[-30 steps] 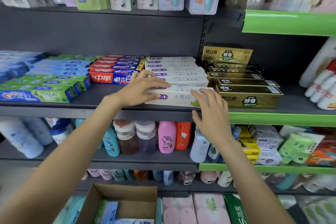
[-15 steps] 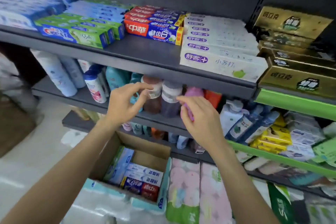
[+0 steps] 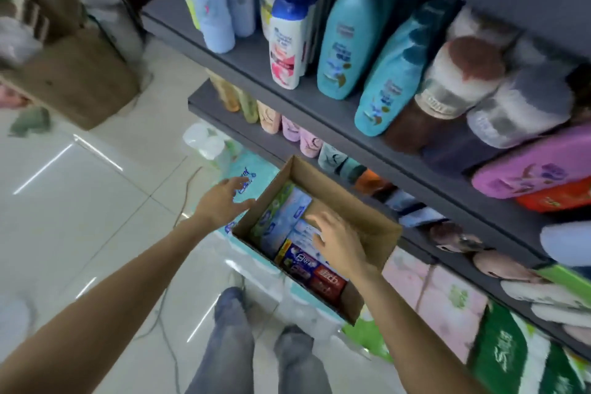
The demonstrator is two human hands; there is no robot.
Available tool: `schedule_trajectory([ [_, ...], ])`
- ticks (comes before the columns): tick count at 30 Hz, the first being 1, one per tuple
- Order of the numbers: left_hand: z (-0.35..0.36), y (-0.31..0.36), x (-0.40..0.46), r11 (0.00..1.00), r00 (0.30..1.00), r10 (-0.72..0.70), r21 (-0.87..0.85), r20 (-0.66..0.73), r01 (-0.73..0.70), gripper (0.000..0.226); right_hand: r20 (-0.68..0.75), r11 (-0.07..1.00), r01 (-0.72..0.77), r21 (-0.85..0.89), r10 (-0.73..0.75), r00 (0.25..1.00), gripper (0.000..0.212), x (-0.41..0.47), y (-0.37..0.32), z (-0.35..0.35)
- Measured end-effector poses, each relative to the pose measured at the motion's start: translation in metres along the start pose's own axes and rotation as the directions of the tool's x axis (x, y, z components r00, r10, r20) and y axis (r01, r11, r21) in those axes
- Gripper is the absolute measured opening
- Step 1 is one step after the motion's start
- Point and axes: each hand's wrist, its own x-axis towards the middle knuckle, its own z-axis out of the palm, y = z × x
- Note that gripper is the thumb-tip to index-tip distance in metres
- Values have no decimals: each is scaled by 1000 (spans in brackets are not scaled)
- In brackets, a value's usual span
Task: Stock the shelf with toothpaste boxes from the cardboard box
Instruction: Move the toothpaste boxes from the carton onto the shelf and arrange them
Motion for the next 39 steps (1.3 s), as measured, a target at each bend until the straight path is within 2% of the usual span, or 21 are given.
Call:
schedule_trajectory([
  [3,20,-14,19,1000,999,2,0,52,-2,57,115,993,-122,-3,121,986,49,40,16,49],
  [5,32,-17,29,999,997,45,-9,69,-45,50,162,991,-135,-21,137,977,53,66,28,77],
  [8,42,-21,36,989,990,139,44,7,-139,31,200,992,-90,-86,106,974,58,101,41,101],
  [11,48,-30,38,984,982,178,8,-67,-178,27,234,979,-163,-126,189,954,71,134,51,118],
  [15,50,-35,45,974,973,224,-20,-50,-226,28,290,953,-292,-86,304,907,85,159,58,136],
  [19,49,-35,44,974,976,215,-60,-39,-217,26,164,909,-415,44,403,900,69,158,49,132],
  [24,51,-37,44,972,975,220,-78,-45,-223,27,7,925,-348,154,351,936,54,139,31,114],
  [27,50,-39,44,969,972,229,-85,-43,-232,27,28,923,-289,253,291,956,45,133,29,101],
  [31,50,-39,44,968,972,231,-91,-41,-234,27,112,873,-280,400,257,960,37,134,31,82],
  [39,49,-38,43,964,969,244,-102,-48,-247,27,116,857,-255,447,227,967,42,123,36,76],
])
